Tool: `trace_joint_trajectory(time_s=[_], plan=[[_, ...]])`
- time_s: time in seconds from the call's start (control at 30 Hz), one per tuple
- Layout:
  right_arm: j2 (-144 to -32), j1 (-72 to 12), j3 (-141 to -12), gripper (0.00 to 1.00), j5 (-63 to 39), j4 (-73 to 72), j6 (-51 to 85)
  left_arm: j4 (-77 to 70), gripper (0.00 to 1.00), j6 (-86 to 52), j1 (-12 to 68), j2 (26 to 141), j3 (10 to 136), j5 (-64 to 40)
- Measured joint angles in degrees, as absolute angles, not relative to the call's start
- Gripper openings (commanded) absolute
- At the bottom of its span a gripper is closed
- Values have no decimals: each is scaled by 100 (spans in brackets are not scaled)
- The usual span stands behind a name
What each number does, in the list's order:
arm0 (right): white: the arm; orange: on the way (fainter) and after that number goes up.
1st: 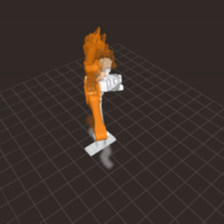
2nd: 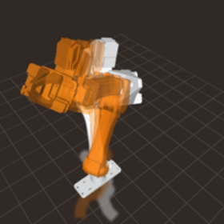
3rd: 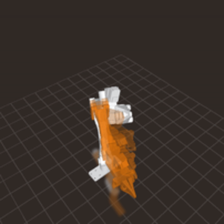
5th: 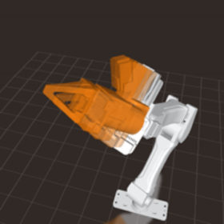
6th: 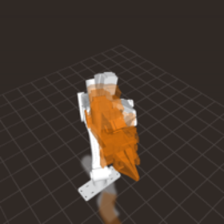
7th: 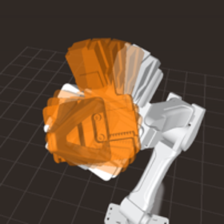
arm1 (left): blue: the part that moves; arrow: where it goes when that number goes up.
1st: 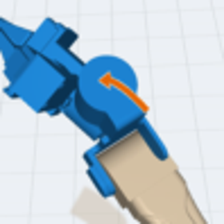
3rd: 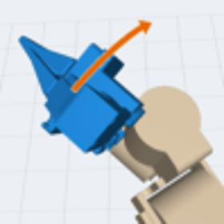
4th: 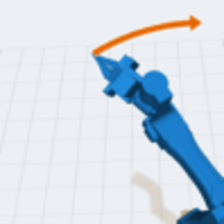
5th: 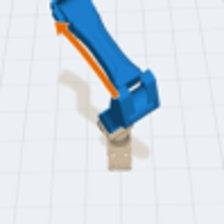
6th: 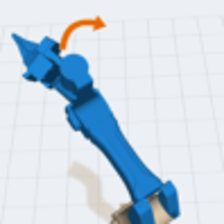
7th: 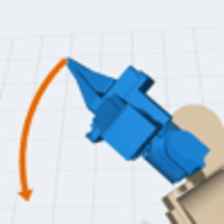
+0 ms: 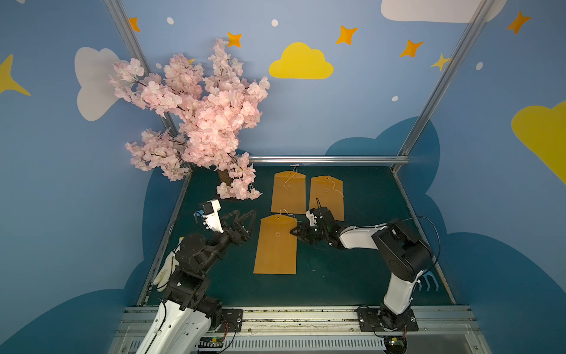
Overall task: Open the file bag
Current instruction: Place the file bag at the center of the board.
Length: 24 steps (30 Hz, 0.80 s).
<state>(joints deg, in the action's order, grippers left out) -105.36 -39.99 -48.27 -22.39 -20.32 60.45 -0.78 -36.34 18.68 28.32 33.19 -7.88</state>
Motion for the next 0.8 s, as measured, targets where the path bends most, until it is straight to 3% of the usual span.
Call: trace_joint_trajectory(time_s=[0.47, 0.6, 0.67, 0.8], plan=[[-9856, -3997, -4762, 39, -1828, -1022, 5714, 82, 90, -3573, 1865, 2694, 3319, -620], [-9301, -3994, -4646, 44, -1621, -543, 5439, 403, 91, -3422, 1865, 2670, 3321, -423], [-8962, -3957, -4641, 47, -1470, -250, 5231, 613, 99, -3321, 1863, 2646, 3323, -263], [-8112, -3800, -4709, 53, -1055, 537, 4731, 1031, 100, -3020, 1863, 2545, 3323, 274]])
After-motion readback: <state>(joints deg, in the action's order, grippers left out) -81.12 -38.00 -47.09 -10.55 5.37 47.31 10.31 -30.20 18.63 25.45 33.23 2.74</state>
